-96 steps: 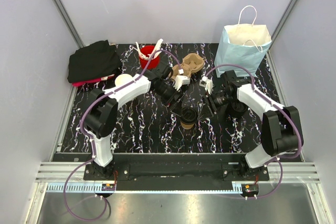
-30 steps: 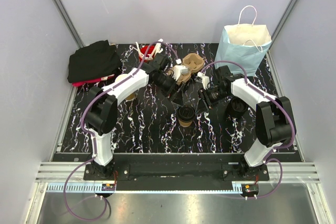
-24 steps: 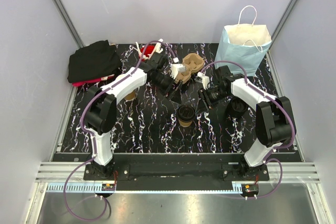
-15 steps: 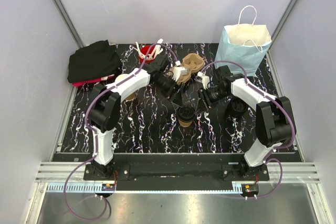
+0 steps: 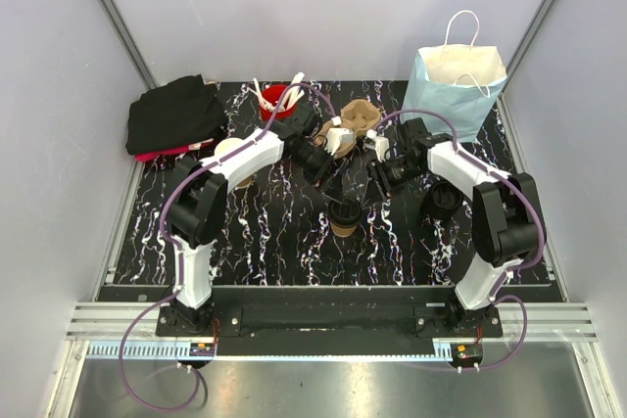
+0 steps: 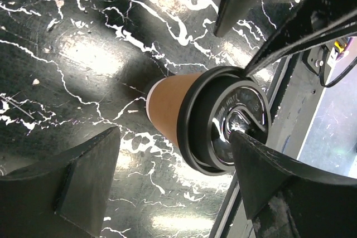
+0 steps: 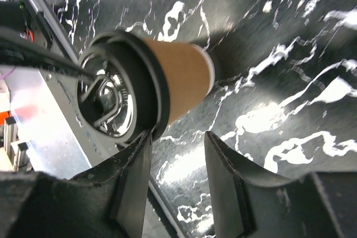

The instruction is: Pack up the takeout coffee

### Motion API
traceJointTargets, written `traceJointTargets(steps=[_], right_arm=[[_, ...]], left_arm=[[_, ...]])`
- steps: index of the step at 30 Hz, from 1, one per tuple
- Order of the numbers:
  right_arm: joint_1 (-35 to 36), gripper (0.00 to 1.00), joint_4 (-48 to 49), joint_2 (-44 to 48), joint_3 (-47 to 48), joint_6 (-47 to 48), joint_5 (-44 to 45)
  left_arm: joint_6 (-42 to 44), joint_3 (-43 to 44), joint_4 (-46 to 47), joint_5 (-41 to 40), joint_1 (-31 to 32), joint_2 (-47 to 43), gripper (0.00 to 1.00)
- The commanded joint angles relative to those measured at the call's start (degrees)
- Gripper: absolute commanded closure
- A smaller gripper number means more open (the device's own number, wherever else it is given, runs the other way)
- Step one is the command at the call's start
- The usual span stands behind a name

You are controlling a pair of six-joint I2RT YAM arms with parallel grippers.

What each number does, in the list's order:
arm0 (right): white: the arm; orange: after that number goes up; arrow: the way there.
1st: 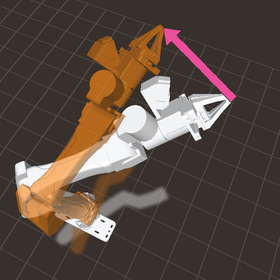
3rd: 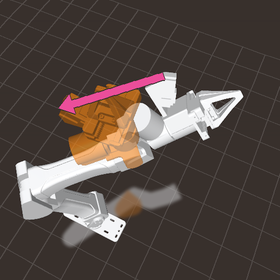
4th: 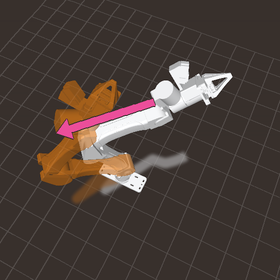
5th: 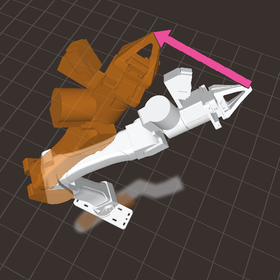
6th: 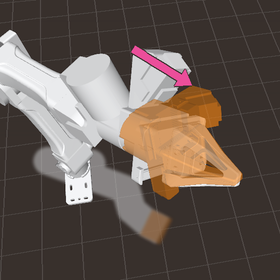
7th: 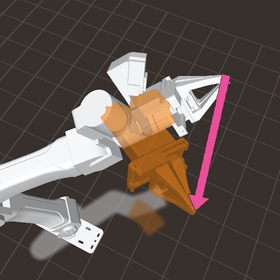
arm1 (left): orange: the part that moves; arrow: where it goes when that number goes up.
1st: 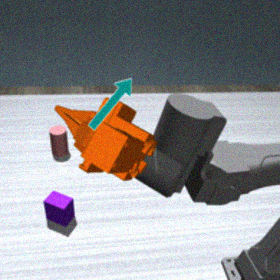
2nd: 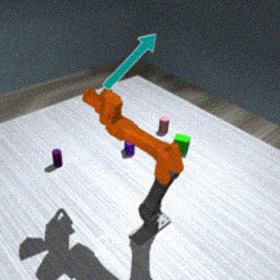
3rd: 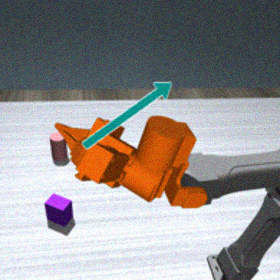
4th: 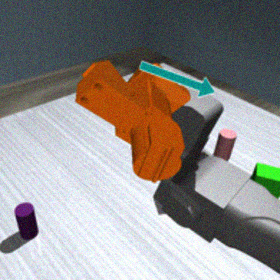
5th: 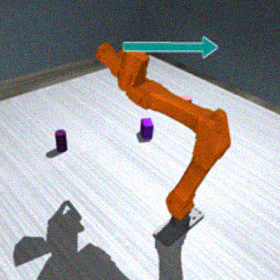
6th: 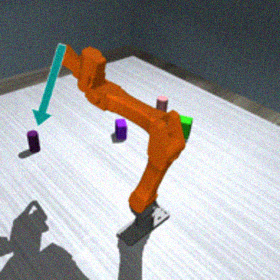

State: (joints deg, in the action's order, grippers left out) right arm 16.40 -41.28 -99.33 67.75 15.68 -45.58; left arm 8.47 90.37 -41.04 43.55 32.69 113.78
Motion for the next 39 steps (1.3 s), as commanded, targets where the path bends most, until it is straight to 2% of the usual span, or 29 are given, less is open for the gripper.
traceJointTargets(steps=[1, 14, 22, 29, 33, 39], right_arm=[[0.29, 0.51, 3.04, -2.09, 4.06, -1.0, 1.81], [1.7, 0.5, 3.83, -6.58, 11.0, -2.5, 1.81], [0.12, 0.46, 3.4, -1.22, 9.96, -2.5, 3.75], [-2.08, 0.4, -1.09, 3.61, 6.0, 0.93, -2.31], [-1.64, 0.37, -0.82, 5.72, 4.5, 1.02, -1.09], [-0.06, 0.23, -0.12, 6.25, 3.71, 0.23, 0.58]], left_arm=[[0.41, -0.28, -0.18, -0.75, 0.1, -1.98, 0.18], [0.67, -2.3, -1.15, -2.06, 0.1, -3.91, 0.18], [-0.03, 0.86, -1.5, -0.58, -0.87, -5.49, 0.18], [0.93, 0.34, -1.59, 1.36, -1.31, -7.51, 0.17], [2.08, -2.65, -1.77, 0.57, -1.4, -8.48, 0.17], [3.4, -7.48, -1.42, 1.1, -1.49, -9.97, 0.17]])
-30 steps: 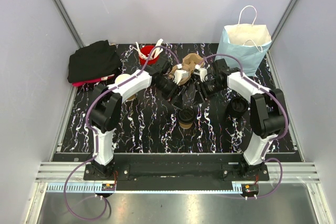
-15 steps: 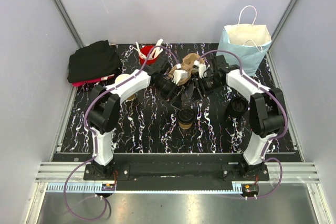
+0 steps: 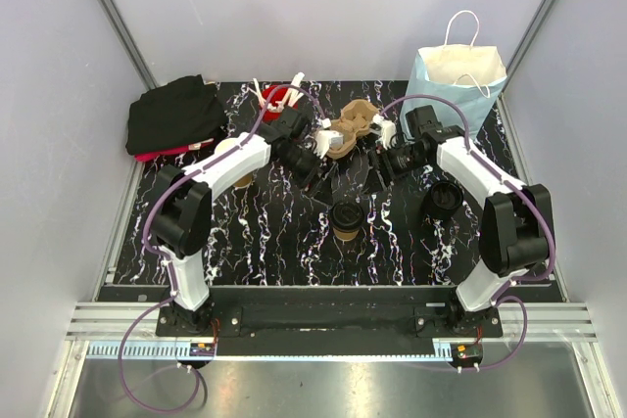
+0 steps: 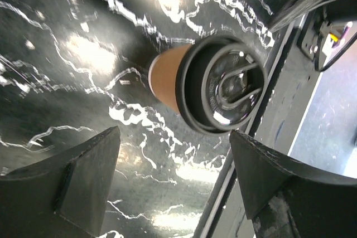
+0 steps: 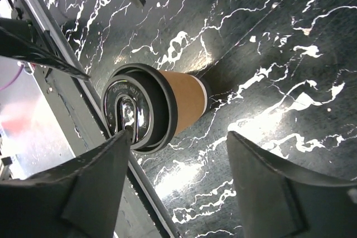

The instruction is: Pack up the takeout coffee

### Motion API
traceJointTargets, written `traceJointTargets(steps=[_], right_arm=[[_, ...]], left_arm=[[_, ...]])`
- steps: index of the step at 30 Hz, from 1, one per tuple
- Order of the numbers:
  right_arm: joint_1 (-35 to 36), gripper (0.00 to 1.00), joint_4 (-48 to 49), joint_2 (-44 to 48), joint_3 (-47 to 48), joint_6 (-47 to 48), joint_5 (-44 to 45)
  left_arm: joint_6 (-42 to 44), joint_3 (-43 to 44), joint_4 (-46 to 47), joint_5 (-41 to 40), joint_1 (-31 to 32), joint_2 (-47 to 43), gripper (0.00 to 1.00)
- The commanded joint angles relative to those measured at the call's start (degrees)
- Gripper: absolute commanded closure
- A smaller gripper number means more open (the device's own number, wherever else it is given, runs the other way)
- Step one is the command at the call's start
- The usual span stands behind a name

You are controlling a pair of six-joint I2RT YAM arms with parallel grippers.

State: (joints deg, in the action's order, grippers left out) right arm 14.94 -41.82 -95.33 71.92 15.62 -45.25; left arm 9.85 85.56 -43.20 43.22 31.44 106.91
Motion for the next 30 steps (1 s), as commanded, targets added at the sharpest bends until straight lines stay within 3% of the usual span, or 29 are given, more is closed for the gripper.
traceJointTargets(steps=[1, 8, 26, 30], right_arm=[[2.19, 0.22, 0.51, 2.17, -0.55, 0.29, 0.69], [5.36, 0.14, 2.27, 0.15, -1.61, -0.67, 0.34], [8.18, 0.14, 5.08, -2.49, -3.72, -1.47, 2.19], [8.44, 0.21, 5.61, -2.67, -4.24, -1.82, 2.36]], left_arm=[[2.11, -3.11, 1.18, 1.6, -0.24, -3.29, 0.17], [0.79, -6.45, 3.65, 3.45, -0.24, -3.99, 0.17], [-4.4, -6.98, 8.48, 5.82, -0.24, -0.57, 0.17], [-5.01, -7.42, 9.27, 5.47, -0.15, -0.39, 0.18]])
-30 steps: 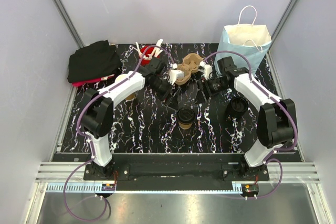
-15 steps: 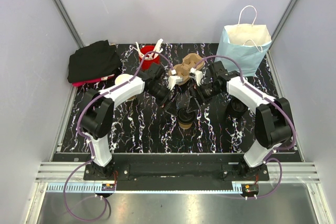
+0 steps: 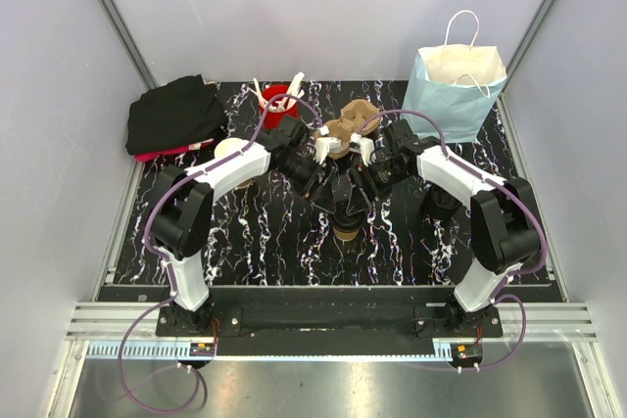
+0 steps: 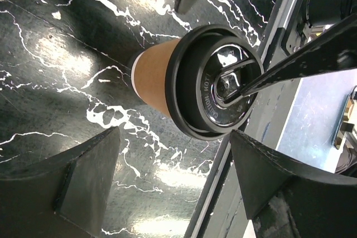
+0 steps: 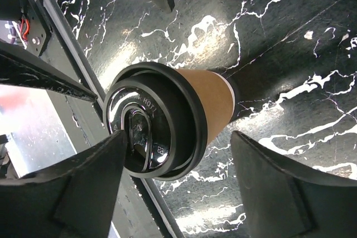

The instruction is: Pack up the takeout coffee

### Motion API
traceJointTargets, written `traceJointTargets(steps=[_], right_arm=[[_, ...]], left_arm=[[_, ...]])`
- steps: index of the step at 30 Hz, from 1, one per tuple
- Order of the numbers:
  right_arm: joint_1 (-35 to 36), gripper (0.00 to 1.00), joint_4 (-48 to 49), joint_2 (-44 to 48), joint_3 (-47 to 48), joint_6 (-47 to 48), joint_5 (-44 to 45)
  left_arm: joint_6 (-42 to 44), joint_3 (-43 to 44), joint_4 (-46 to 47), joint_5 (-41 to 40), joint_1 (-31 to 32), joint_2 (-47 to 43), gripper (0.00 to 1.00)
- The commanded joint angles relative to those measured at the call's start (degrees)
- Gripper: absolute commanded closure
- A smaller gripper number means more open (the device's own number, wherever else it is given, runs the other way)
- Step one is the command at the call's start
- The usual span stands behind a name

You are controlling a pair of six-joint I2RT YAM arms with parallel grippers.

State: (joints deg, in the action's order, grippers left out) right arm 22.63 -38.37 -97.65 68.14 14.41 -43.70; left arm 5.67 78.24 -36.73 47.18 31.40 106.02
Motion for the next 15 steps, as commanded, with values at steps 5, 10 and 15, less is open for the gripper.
traceJointTargets(steps=[5, 10, 15], right_arm=[[0.75, 0.31, 2.33, -0.7, -0.81, -0.79, 0.9], [0.75, 0.37, 2.86, -0.79, -1.17, -1.32, 1.34], [0.83, 0.38, 3.21, -0.88, -1.43, -1.49, 1.52]], left_arm=[[-1.01, -0.89, 3.42, 0.99, 0.33, 0.77, 0.2], [-0.93, -0.98, 3.51, 0.81, 0.77, 1.21, 0.21], [-0.92, -1.42, 3.86, 0.46, 1.39, 1.3, 0.22]])
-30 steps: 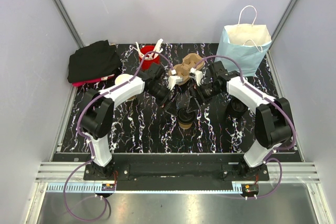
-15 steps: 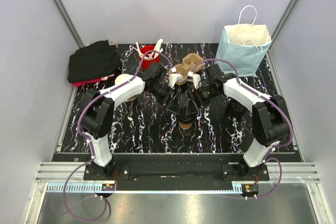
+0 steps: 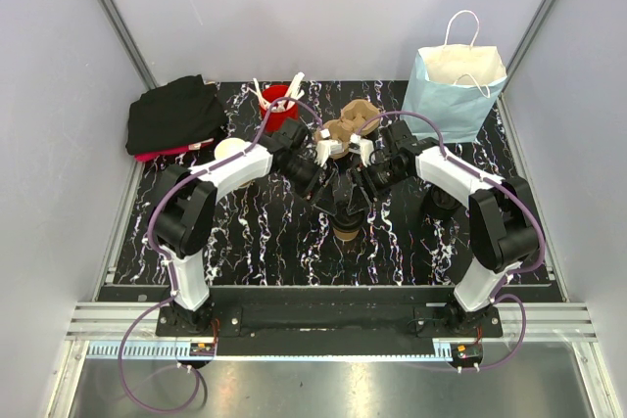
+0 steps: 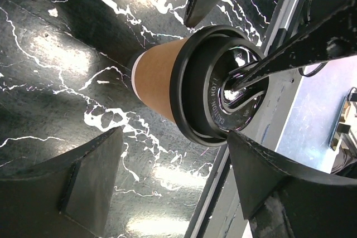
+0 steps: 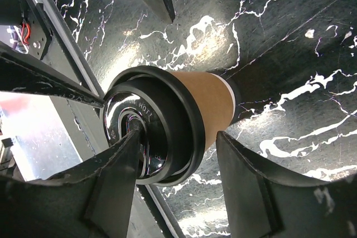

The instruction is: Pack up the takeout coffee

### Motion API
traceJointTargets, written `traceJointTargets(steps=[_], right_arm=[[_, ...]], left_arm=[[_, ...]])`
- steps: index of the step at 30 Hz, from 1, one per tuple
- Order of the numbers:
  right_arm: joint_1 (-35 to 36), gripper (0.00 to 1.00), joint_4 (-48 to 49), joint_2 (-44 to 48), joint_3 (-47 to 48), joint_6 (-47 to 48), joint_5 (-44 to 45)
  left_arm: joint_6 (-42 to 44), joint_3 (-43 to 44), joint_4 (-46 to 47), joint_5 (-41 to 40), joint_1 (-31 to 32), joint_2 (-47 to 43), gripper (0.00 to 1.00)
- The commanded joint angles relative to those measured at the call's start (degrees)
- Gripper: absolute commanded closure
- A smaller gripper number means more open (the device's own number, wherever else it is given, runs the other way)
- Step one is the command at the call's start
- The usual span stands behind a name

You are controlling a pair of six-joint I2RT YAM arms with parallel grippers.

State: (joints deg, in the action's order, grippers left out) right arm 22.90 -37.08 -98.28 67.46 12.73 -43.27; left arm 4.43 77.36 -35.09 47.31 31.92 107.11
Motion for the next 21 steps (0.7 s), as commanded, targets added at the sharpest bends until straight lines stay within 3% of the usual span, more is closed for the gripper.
traceJointTargets(steps=[1, 21], right_arm=[[0.57, 0.38, 1.84, -0.25, -0.84, 0.19, 1.08], [0.57, 0.38, 2.19, -0.6, -1.02, -0.08, 1.69]], left_arm=[[0.32, -0.63, 2.22, 0.5, 1.04, 0.29, 0.22], [2.87, -4.41, 3.98, 10.34, -0.02, -2.52, 0.32]])
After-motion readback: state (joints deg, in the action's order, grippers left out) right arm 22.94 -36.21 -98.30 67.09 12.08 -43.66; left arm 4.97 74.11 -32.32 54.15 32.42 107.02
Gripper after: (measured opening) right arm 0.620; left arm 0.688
